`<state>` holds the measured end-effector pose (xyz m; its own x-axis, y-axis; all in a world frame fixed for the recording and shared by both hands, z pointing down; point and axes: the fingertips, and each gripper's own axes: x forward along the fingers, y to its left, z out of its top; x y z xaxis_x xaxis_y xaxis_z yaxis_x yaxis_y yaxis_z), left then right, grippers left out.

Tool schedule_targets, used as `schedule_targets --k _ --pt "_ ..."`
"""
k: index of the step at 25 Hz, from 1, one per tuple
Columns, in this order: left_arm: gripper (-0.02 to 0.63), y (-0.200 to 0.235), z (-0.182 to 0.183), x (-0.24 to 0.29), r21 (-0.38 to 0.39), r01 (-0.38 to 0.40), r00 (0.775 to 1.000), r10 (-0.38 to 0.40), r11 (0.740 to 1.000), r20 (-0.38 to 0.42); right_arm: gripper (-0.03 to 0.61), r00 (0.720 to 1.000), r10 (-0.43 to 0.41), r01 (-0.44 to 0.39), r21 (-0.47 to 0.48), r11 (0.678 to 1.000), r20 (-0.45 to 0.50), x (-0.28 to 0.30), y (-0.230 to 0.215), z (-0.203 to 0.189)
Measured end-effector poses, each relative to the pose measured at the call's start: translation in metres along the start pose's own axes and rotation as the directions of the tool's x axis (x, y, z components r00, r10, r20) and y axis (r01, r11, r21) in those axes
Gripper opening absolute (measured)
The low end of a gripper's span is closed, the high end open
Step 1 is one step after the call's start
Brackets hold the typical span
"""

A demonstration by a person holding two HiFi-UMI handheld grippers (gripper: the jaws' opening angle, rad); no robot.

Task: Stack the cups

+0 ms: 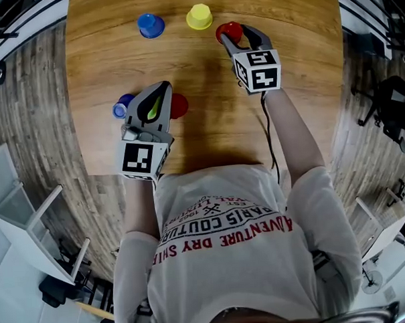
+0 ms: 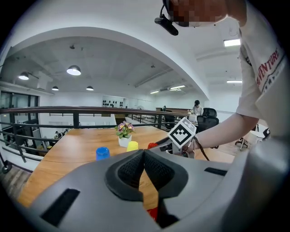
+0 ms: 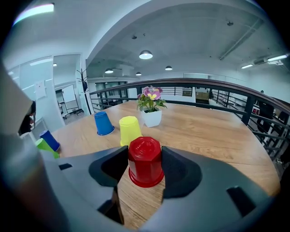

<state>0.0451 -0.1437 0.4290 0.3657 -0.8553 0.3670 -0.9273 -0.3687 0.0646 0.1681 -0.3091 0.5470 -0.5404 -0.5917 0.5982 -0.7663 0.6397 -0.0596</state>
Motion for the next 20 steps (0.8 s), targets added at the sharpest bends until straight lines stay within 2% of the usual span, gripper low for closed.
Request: schedule_targets --k 8,15,20 --pt "0.015 0.003 0.011 -0.020 0.039 0.022 0.999 -0.023 0.999 0.039 0.241 0.999 -0.012 0.013 -0.022 1.000 0.030 -0.031 0.026 0.018" --pt "0.015 0.012 0.022 -0.059 0.078 0.039 0.996 -0.046 0.996 0.079 0.241 0.999 -0.036 0.036 -0.050 0.998 0.016 -0.062 0.072 0.036" --pt "0.015 0.035 0.017 -0.098 0.091 0.027 0.995 -0.035 0.996 0.092 0.241 0.999 0.002 -0.001 -0.026 1.000 0.040 -0.083 0.126 0.055"
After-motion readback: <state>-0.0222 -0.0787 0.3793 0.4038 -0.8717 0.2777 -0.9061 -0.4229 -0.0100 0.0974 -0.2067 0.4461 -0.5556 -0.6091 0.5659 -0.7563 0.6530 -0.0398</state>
